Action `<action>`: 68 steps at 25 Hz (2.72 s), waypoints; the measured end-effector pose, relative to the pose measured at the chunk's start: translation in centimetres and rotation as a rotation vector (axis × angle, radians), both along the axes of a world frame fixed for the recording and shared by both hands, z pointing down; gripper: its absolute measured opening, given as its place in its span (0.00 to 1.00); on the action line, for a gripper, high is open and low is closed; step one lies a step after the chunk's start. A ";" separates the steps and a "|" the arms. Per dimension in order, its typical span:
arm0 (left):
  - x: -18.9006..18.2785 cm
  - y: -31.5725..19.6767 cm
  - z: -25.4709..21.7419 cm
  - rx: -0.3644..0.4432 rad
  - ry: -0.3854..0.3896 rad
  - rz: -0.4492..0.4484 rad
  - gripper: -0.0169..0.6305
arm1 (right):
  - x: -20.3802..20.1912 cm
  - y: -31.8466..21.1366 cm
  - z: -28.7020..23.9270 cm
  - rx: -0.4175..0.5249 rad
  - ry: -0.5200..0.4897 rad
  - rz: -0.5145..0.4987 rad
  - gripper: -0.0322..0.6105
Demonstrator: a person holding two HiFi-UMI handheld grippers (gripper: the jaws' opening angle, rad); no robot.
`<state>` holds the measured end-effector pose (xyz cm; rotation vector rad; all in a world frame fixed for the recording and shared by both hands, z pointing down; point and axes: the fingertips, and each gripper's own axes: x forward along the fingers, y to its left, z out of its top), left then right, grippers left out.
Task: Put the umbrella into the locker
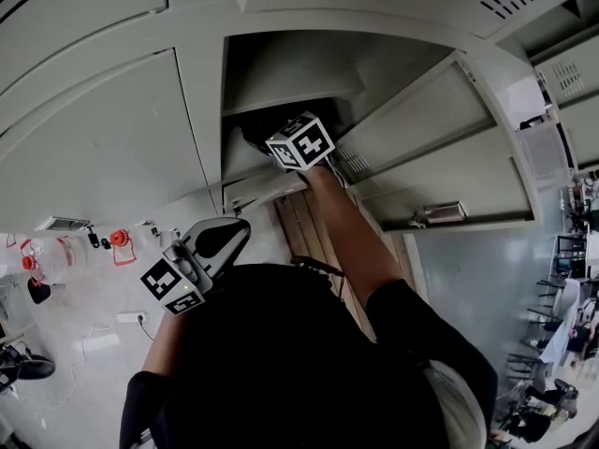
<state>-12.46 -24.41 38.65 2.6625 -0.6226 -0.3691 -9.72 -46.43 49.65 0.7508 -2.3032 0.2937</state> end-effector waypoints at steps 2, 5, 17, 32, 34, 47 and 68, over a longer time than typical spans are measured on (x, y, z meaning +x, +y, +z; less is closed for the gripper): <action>0.1 0.1 0.1 -0.005 -0.002 0.002 0.05 | 0.2 0.0 -0.3 -0.006 -0.023 0.008 0.48; 0.4 0.2 0.2 -0.010 -0.006 0.008 0.05 | 0.3 0.1 -1.1 0.003 -0.055 0.021 0.48; 1.6 0.0 0.3 -0.011 -0.021 0.041 0.05 | 1.3 1.1 -7.8 0.172 -0.185 0.039 0.39; 3.5 -0.9 -1.4 0.029 -0.053 0.065 0.05 | 4.5 6.2 -15.4 0.348 -0.293 0.023 0.14; 3.9 -0.9 -1.7 0.032 -0.056 0.067 0.05 | 5.0 7.2 -15.8 0.354 -0.305 0.021 0.12; 6.3 0.9 -2.4 0.029 -0.074 0.052 0.05 | 8.3 14.5 -15.9 0.334 -0.447 0.010 0.07; 12.4 9.6 -1.0 -0.009 -0.075 -0.012 0.05 | 12.3 30.0 -9.5 0.176 -0.638 -0.180 0.07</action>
